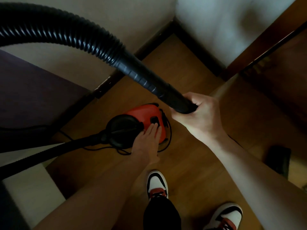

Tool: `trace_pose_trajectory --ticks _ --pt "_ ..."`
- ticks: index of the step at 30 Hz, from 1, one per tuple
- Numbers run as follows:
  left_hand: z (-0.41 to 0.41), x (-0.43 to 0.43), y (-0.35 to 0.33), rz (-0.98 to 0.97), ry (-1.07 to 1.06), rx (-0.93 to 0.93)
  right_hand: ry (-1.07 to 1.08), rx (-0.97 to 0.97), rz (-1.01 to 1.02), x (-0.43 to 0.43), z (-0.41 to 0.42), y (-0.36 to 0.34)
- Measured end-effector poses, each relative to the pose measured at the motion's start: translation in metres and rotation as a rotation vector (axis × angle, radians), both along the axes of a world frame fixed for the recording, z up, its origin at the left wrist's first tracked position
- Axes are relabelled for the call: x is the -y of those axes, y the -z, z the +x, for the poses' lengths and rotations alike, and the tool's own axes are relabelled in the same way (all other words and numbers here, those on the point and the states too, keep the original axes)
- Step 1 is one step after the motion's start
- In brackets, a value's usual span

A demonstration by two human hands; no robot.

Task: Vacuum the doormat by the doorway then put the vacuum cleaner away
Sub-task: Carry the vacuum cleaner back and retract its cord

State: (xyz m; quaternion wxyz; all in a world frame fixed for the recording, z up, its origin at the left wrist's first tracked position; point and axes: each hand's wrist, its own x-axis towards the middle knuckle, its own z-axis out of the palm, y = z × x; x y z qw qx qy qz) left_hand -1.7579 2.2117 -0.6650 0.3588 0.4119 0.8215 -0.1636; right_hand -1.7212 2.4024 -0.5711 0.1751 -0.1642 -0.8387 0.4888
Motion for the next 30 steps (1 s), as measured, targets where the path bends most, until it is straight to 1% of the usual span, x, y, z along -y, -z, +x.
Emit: trace_pose_trajectory --ticks 6,9,14,18,22,23,25,28,30 --pt "-0.002 0.002 0.005 -0.027 0.059 0.014 0.009 -0.022 0.025 -0.005 -0.003 -0.003" --pt "-0.006 0.005 0.006 0.000 0.034 0.066 0.011 -0.022 0.028 -0.009 -0.003 -0.005" --pt "-0.006 0.011 -0.007 0.182 -0.184 0.165 -0.025 0.011 0.008 -0.007 0.000 -0.007" --pt "-0.001 0.017 -0.031 0.272 -0.367 0.214 -0.084 0.015 -0.024 -0.006 0.005 -0.015" --pt "0.004 0.018 -0.065 0.375 -0.586 0.314 -0.136 0.070 -0.074 -0.007 0.010 -0.033" --pt "0.005 0.019 -0.076 0.430 -0.654 0.343 -0.151 0.082 -0.100 -0.007 0.012 -0.039" --pt "0.010 0.015 -0.106 0.603 -0.820 0.354 -0.188 0.130 -0.168 -0.008 0.011 -0.054" --pt "0.015 0.003 -0.168 0.895 -1.022 0.242 -0.224 0.158 -0.198 -0.007 0.004 -0.085" --pt "0.015 -0.004 -0.217 1.052 -1.070 0.137 -0.226 0.145 -0.182 -0.005 0.001 -0.109"
